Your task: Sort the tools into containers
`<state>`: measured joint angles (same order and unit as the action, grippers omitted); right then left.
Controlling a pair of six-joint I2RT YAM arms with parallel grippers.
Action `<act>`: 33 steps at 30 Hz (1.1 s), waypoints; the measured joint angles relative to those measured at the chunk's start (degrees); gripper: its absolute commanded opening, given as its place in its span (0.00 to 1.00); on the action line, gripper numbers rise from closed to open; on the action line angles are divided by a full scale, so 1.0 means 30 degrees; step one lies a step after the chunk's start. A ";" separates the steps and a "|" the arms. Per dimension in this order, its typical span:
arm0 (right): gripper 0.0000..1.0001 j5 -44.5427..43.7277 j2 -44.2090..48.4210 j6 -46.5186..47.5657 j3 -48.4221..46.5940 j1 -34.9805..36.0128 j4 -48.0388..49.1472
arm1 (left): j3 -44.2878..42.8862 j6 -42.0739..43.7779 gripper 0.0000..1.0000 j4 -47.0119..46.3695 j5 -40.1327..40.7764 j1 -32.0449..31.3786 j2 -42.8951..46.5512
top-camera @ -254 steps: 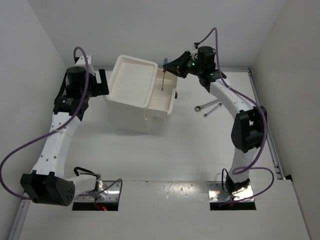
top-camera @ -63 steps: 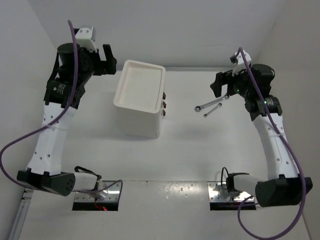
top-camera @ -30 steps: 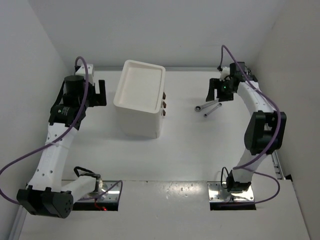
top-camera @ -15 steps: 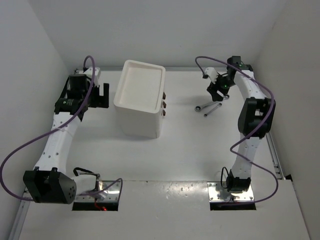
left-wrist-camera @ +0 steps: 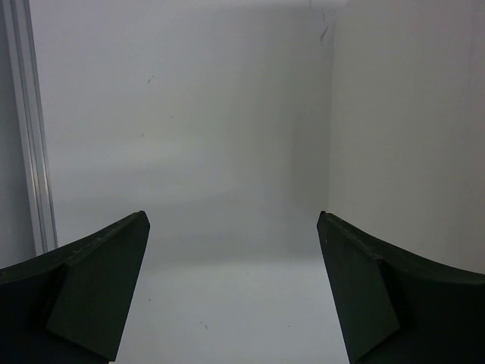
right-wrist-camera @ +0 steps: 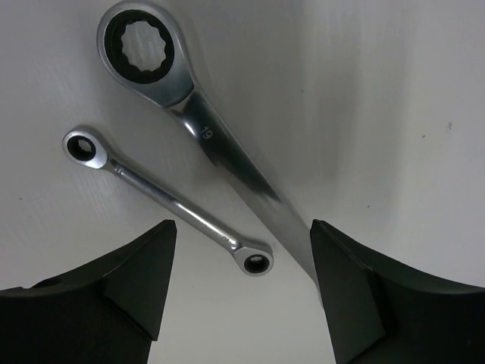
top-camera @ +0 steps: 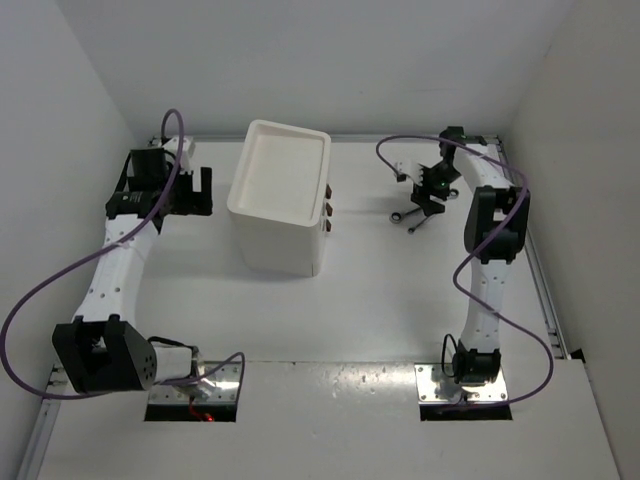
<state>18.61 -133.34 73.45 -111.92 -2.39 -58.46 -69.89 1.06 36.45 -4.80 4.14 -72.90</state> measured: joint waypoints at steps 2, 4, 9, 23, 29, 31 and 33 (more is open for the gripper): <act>0.71 -0.0189 -0.0335 0.0102 -0.0175 0.0153 0.0029 | 0.0000 0.0007 1.00 -0.0007 -0.0262 0.0226 -0.0087; 0.71 -0.0277 -0.0641 0.0175 -0.0495 0.0350 0.0109 | 0.0000 0.0007 1.00 -0.0015 -0.0546 0.0452 -0.0175; 0.71 -0.0634 -0.1217 0.0313 -0.1297 0.0736 0.0495 | 0.0000 0.0080 1.00 -0.0022 -0.1056 0.1035 -0.0459; 0.65 -0.2025 -0.2572 0.0678 -0.2528 0.1260 0.0197 | 0.0000 0.0503 1.00 -0.0036 -0.1945 0.2178 -0.0801; 0.40 -0.2455 -0.2790 0.0838 -0.2820 0.1370 -0.0729 | 0.0000 0.0510 1.00 -0.0036 -0.2200 0.2331 -0.0845; 0.34 -0.2586 -0.2973 0.0918 -0.3082 0.1464 -0.1304 | 0.0000 0.0510 1.00 -0.0036 -0.2229 0.2397 -0.0845; 0.24 -0.2761 -0.3009 0.1027 -0.3140 0.1617 -0.1749 | 0.0000 0.0510 1.00 -0.0036 -0.2237 0.2426 -0.0852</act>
<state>10.33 -142.37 76.53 -121.34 2.46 -63.70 -69.89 2.59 36.34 -11.51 11.42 -75.46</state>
